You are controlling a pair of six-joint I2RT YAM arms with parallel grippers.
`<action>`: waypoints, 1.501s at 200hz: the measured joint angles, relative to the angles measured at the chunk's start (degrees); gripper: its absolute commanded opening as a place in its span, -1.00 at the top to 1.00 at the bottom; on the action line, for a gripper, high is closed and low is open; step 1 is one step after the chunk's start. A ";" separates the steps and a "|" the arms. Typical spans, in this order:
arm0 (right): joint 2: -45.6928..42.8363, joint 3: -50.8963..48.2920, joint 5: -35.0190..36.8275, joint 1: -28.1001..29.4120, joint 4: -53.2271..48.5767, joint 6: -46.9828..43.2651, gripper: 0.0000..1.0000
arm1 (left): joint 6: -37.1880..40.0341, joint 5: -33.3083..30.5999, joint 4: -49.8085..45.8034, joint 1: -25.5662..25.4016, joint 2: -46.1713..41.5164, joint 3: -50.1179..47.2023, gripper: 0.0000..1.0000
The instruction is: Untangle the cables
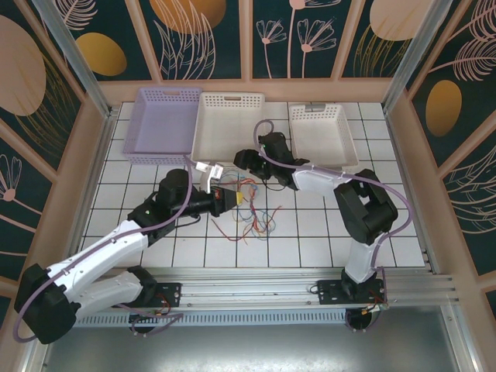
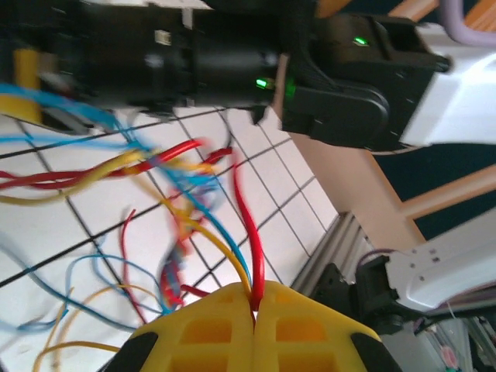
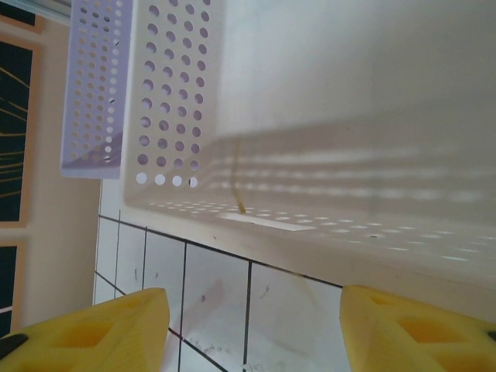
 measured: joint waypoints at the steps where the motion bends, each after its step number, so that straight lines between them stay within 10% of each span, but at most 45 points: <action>1: 0.11 0.11 0.02 0.00 -0.02 0.00 -0.21 | 0.00 0.04 0.04 -0.11 0.07 0.04 1.00; 130: -1.95 0.92 0.66 -5.68 -3.98 -2.12 -0.18 | 7.89 -9.66 -8.72 -6.69 1.75 13.88 1.00; 233: -41.79 -13.81 7.63 -5.79 -10.84 -8.90 -0.19 | 17.64 -25.46 -18.60 -6.69 4.00 24.65 1.00; 300: -53.37 -27.08 -3.19 0.24 -11.02 -13.00 -0.07 | 19.10 -29.88 -18.80 -5.40 5.14 24.41 1.00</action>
